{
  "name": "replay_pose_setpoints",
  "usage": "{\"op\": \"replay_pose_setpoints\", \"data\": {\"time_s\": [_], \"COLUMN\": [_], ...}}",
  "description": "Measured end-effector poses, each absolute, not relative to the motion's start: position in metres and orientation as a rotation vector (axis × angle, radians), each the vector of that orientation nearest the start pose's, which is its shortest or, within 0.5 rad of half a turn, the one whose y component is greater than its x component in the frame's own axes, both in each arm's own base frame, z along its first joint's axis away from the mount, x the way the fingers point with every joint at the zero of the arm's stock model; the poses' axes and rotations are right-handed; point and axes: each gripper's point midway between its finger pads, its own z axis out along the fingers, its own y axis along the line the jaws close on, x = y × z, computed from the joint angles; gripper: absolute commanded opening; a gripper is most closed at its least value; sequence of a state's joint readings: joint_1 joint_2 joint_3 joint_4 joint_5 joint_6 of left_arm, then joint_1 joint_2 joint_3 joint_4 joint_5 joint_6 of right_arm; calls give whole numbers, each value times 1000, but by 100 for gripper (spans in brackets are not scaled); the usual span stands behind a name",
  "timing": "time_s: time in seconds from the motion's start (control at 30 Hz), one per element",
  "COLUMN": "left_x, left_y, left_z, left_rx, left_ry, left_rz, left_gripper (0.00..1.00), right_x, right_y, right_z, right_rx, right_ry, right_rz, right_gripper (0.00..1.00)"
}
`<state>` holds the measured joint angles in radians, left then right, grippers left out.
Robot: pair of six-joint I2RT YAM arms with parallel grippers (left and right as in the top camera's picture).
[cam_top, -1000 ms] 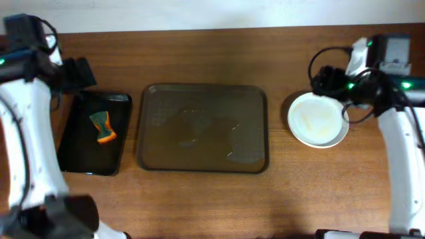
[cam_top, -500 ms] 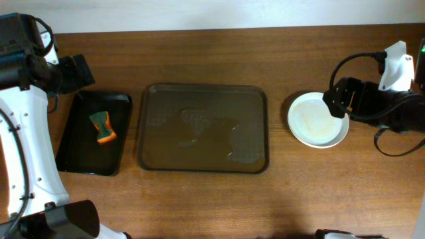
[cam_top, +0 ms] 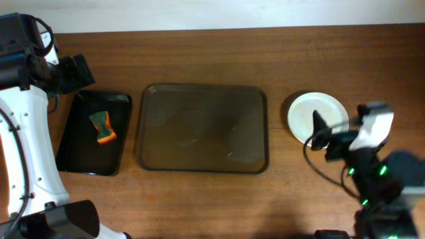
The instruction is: Clean dirty plates on tray and stack at the side
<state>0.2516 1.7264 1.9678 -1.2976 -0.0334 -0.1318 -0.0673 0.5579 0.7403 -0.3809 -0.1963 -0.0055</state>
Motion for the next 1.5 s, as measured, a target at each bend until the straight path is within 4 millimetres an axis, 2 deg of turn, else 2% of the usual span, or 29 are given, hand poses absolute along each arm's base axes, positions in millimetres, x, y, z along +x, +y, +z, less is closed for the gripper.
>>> {"op": "replay_pose_setpoints", "data": {"time_s": [0.03,0.07,0.17,0.27,0.33,0.43,0.47,0.5,1.03,1.13,1.2,1.23,1.27,1.3,1.33,1.37,1.4,1.47,1.5], "left_x": [391,391,392,391,391,391,391,391,389,368,341,329,326,317,319,320,318,314,306], "left_y": [107,106,107,107,107,106,107,107,106,99,91,87,86,85,84,80,74,65,58], "left_z": [277,276,277,276,276,276,276,276,275,270,277,283,291,291,285,270,240,209,195], "left_rx": [-513,-513,-512,-513,-513,-513,-513,-513,-515,-518,-496,-479,-463,-443,-405,-366,-328,-273,-247], "left_ry": [2580,2581,2578,2582,2582,2583,2583,2582,2591,2648,2601,2536,2420,2273,2149,2087,2060,1982,1948], "left_rz": [86,85,86,85,85,85,85,85,85,82,117,128,135,143,140,127,105,65,46], "left_gripper": [100,100,100,100,100,100,100,100,100,99,99,99,100,99,99,99,99,99,100], "right_x": [261,259,247,244,244,245,245,244,244,244,244,244,244,244,244,244,244,244,244], "right_y": [16,16,19,28,32,35,34,34,32,32,31,31,31,31,31,31,31,31,31], "right_z": [297,293,247,224,216,195,183,161,160,160,160,161,160,160,160,160,160,160,160], "right_rx": [-91,-96,-111,-141,-150,-156,-150,-145,-135,-135,-133,-132,-132,-131,-131,-131,-131,-131,-131], "right_ry": [1720,1664,1573,1489,1451,1495,1541,1632,1634,1633,1633,1631,1633,1634,1634,1634,1634,1634,1634], "right_rz": [116,108,105,122,130,142,141,144,136,136,133,133,131,131,131,131,131,131,131], "right_gripper": [98,98,98,98,98,98,98,98,98,98,98,98,98,98,98,98,98,98,98]}}
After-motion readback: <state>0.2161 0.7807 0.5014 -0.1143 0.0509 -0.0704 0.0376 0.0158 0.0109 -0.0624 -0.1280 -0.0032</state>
